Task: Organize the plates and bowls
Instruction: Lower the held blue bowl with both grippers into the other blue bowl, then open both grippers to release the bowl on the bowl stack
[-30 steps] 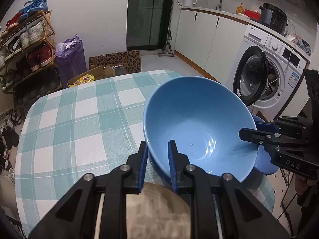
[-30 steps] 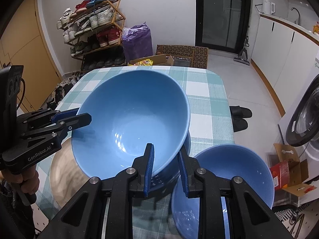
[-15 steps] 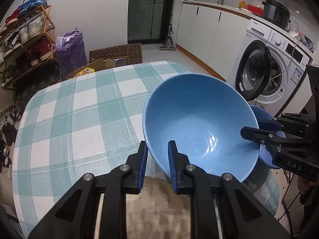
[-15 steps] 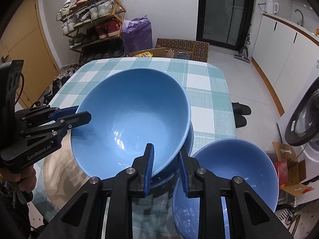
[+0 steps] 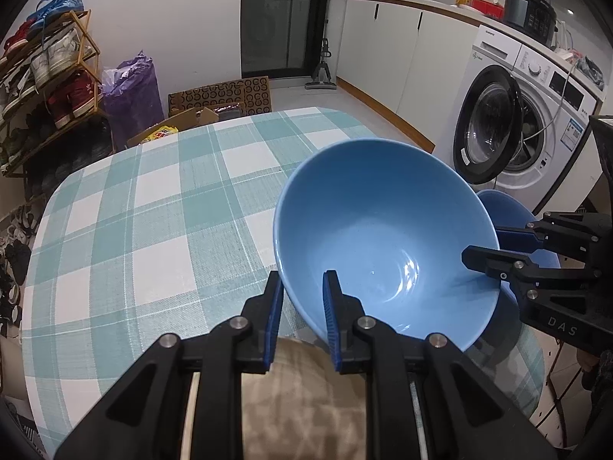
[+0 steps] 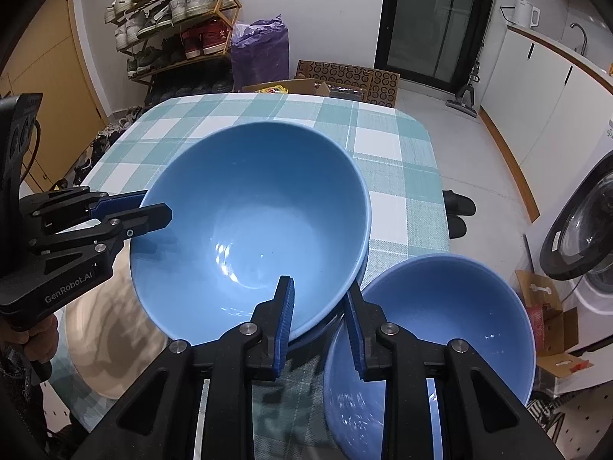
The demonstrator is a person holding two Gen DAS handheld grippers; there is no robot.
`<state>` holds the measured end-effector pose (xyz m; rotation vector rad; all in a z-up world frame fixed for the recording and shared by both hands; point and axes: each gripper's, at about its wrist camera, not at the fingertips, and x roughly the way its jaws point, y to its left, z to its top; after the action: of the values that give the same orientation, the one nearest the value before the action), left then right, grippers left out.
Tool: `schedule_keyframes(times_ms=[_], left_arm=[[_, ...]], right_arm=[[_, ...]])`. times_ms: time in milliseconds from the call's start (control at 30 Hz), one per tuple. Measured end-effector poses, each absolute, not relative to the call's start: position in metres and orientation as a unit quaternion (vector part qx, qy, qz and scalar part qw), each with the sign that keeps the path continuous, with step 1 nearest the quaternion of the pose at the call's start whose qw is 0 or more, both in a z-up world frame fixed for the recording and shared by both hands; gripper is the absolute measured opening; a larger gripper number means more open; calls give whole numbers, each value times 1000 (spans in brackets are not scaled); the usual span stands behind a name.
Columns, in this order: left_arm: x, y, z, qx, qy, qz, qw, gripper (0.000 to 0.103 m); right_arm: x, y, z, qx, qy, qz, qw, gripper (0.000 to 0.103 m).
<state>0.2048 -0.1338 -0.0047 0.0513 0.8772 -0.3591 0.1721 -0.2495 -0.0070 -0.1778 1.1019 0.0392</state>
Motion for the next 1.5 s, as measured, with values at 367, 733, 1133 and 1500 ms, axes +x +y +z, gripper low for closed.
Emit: schedule_keyframes(times_ms=[367,733,1133,1500], left_arm=[[206,-134,-11,31,427,-172,887,18],[207,-137,-14,43,427,-172,887,20],[209,-136,-16,43,429,-176,885,22],[207,-131,-18,33,434,-176,883,50]], right_arm=[[170,-242,-12,-112,522,12,845,30],[172,-240,-15,-139,518,9,844,37],[171,-243,-11,-145,509,21,848,55],[166,-247,-6,-146,499,19,854,77]])
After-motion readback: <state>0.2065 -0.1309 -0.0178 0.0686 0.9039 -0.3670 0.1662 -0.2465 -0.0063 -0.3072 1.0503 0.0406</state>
